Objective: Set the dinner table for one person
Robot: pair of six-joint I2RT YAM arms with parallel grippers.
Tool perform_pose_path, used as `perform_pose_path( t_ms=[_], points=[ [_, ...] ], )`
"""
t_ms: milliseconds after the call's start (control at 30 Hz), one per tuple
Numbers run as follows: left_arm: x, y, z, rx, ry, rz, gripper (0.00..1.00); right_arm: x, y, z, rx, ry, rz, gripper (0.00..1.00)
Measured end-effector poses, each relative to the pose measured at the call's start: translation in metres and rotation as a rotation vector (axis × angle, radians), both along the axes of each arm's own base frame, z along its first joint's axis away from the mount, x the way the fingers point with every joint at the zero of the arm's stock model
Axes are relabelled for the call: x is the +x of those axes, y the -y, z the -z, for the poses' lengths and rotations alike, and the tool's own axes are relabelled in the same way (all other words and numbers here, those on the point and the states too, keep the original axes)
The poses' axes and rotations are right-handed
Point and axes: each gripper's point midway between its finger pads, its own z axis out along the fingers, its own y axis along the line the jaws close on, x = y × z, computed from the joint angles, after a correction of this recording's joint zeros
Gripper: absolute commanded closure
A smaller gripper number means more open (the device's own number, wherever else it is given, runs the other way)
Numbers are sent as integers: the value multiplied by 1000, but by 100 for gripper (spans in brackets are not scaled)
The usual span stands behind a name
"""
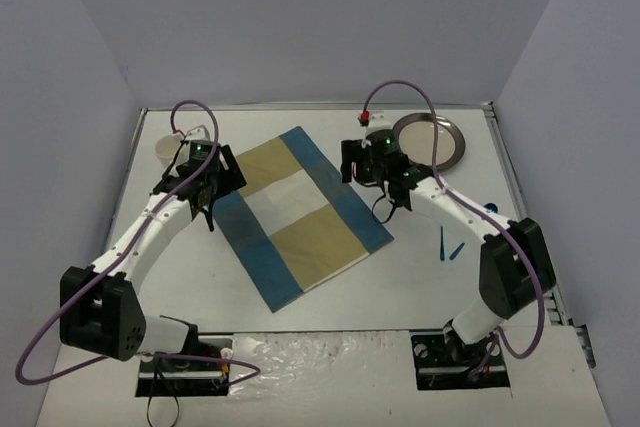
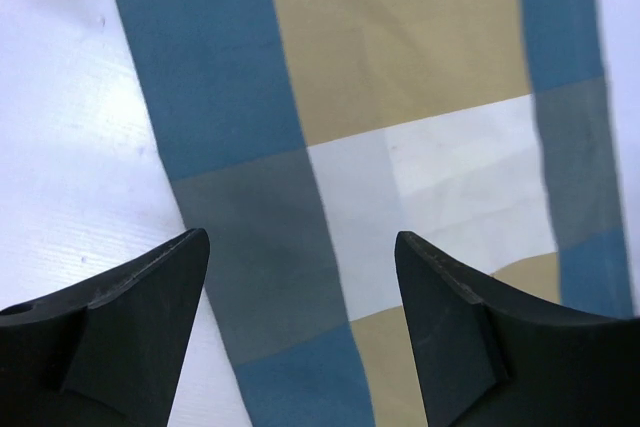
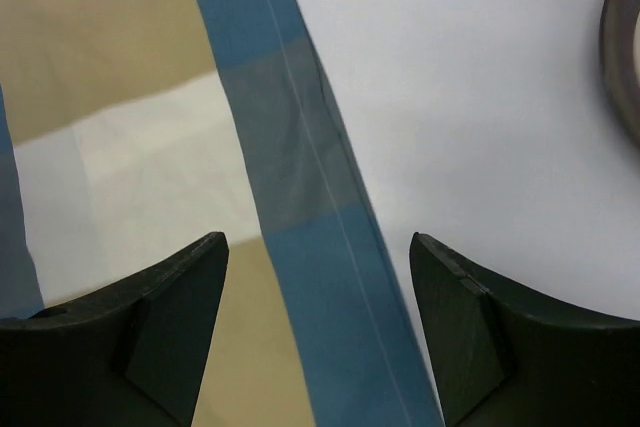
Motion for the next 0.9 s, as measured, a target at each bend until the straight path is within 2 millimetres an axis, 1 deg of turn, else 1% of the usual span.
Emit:
perform_pose_path(
  t_ms=[33,67,167,200,233,300,367,500,567,667,767,900],
  points=[
    [-2,-1,9,1,-16,-2,31,-11,2,5,21,-16,-1,39],
    [-2,-1,22,2,-40,-3,32,-21,4,16,37,-41,1,41],
    [-6,-1,60,14,-123,-7,34,-63,20,66,33,-166,15,43],
    [-5,-1,70,17,-145,-10,34,-75,25,79,26,-205,20,45],
    [-4,-1,80,20,-164,-12,35,-85,29,90,22,-237,24,46],
    [-2,-2,94,24,-189,-19,37,-98,34,102,23,-274,24,49],
    [1,-4,102,23,-199,-33,37,-104,35,106,36,-282,23,53],
    [5,-10,109,13,-196,-70,38,-107,36,109,75,-275,26,58],
    [3,-14,114,14,-201,-91,38,-107,41,114,93,-282,38,58],
    [-7,-20,127,29,-231,-120,38,-110,56,123,112,-315,78,58],
    [-7,-25,130,30,-224,-155,39,-110,69,129,123,-336,122,58],
    [-6,-33,130,22,-206,-199,39,-111,71,131,128,-348,126,58]
  ],
)
